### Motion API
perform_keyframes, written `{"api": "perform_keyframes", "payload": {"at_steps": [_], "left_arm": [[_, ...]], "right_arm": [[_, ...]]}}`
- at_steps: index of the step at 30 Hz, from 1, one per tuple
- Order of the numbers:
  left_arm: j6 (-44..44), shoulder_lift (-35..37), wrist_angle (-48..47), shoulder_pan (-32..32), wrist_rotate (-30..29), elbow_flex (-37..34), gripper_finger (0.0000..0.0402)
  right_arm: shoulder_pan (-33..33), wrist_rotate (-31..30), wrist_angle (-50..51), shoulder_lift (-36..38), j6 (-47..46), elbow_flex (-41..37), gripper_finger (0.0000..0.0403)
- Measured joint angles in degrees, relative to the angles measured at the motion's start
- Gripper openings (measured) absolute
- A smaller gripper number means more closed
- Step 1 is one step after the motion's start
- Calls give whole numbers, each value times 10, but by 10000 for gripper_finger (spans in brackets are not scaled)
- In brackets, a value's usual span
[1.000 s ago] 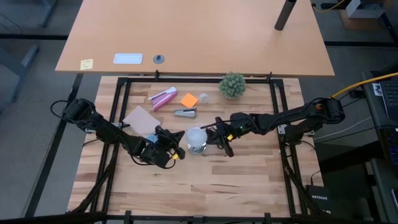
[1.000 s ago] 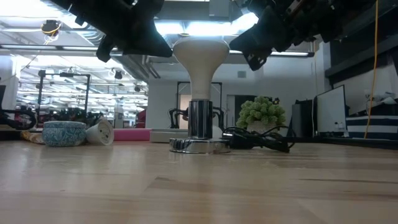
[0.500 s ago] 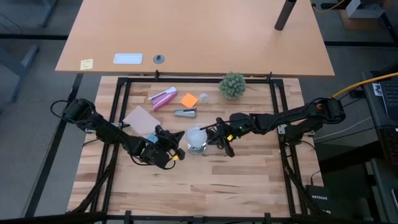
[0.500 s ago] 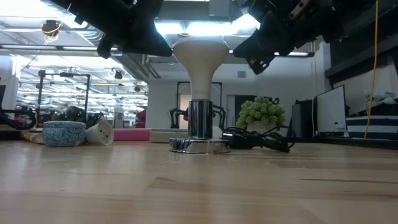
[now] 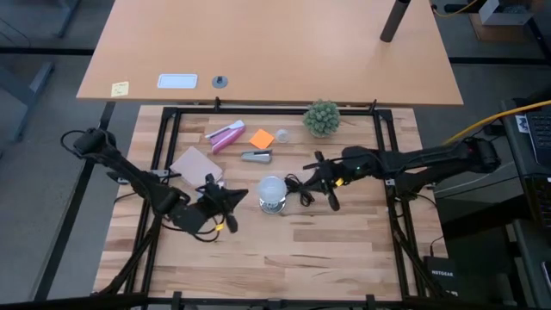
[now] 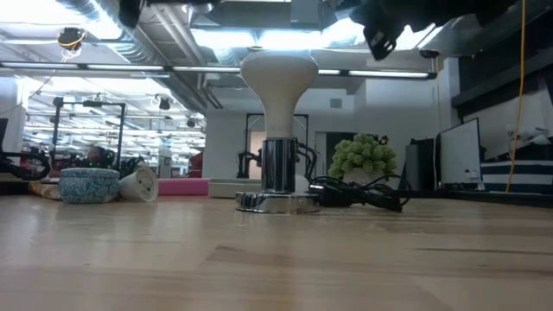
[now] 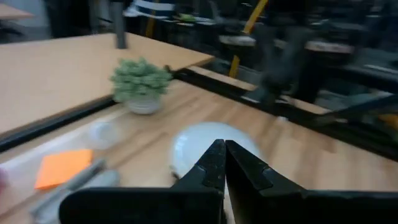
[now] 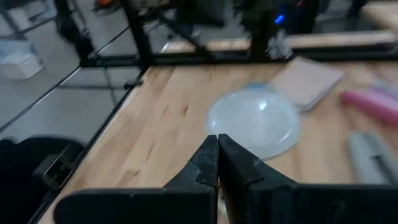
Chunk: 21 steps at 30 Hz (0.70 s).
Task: Screw lightbulb
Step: Insert the lightbulb on the lamp
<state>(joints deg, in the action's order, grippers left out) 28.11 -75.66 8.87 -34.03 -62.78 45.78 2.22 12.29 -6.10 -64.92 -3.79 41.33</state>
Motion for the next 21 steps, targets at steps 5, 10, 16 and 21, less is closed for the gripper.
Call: {"api": "perform_keyframes", "payload": {"at_steps": [5,10,16,21], "left_arm": [[35,4,-3,-21,16,0,1],[75,4,-4,-25,16,0,1],[103,-4,-8,-24,16,0,1],[85,-19,-8,-21,17,0,1]], "right_arm": [[0,-34,3,11,-4,0,10],[0,-38,4,0,-5,0,10],[0,-50,0,-10,0,0,10],[0,-95,-29,-10,48,-1,10]]}}
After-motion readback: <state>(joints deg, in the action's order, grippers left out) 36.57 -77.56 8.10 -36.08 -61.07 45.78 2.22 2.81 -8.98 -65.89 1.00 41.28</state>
